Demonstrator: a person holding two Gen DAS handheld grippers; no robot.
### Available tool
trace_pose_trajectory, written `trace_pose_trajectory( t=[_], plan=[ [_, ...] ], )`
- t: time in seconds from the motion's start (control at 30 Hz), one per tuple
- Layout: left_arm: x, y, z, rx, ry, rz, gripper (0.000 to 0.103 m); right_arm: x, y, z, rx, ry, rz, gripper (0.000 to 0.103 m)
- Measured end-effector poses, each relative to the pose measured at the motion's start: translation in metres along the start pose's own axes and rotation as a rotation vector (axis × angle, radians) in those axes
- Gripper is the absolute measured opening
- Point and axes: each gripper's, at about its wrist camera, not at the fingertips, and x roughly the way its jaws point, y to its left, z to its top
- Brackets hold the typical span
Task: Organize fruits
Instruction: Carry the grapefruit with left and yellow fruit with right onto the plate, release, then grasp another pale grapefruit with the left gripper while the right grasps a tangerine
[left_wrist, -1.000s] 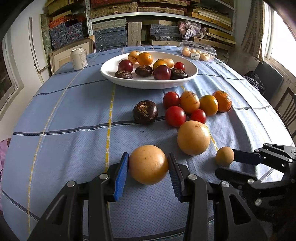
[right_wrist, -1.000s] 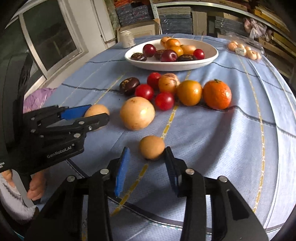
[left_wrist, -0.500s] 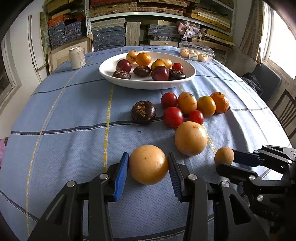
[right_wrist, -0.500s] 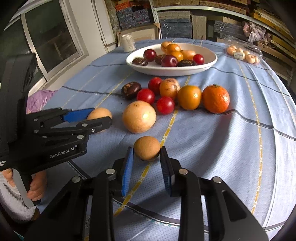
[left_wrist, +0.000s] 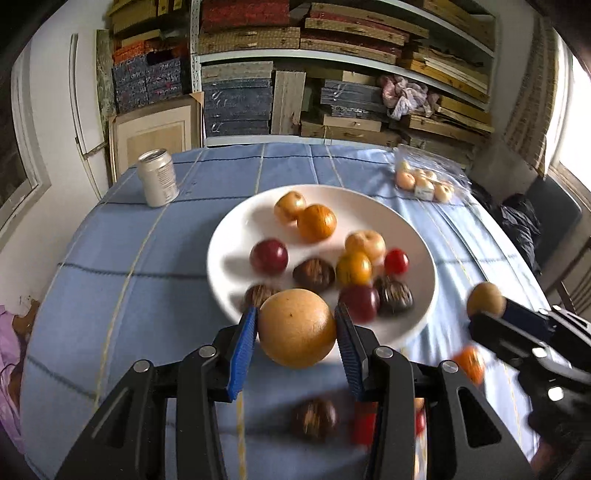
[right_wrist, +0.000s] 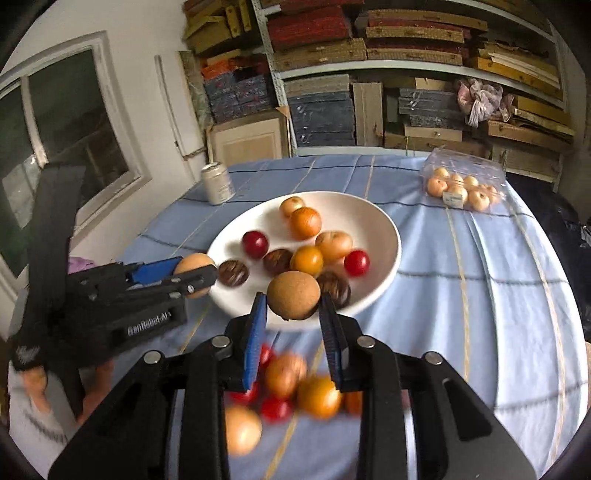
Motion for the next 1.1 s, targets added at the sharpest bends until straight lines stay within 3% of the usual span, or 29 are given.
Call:
trace_pose_trajectory(
  t=[0.27,0.3,0.37,0.4,0.5,0.6,0.83,0.93,1.1],
  plan=[
    [0.047,0.007,0.012,-0.017,0.051,0.031,0.043,0.074,-0.024,0.029,0.074,0.04,-0.026,0.03],
    [0.049,0.008,0.011,-0.015,0.054,0.027,0.044,0.078,-0.029,0.028,0.091,0.04,-0.019,0.032],
    [0.048,0.008,0.011,-0.012,0.053,0.015,0.044,0.079,-0.034,0.025,0.111,0.026,-0.01,0.048],
    [0.046,0.008,0.01,-0.01,0.046,0.017,0.045,0.077,-0.037,0.024,0.122,0.017,-0.02,0.048],
    [0.033,0.01,0.008,-0.011,0.002,0.033,0.07,0.067,-0.036,0.021,0.109,-0.001,-0.035,0.048],
    [0.015,0.014,-0.001,-0.021,-0.03,0.03,0.07,0.047,-0.027,0.013,0.068,-0.04,-0.069,0.049],
    [-0.019,0.025,-0.053,-0.065,-0.023,0.016,0.07,-0.016,-0.036,-0.035,0.138,-0.156,-0.054,0.067],
    [-0.037,0.015,-0.08,-0.032,-0.03,-0.001,0.07,-0.037,-0.053,-0.06,0.212,-0.178,-0.055,0.071],
    [-0.061,-0.021,-0.113,0.108,-0.064,-0.046,0.071,-0.058,-0.082,-0.088,0.36,-0.186,-0.021,0.079]
  ],
)
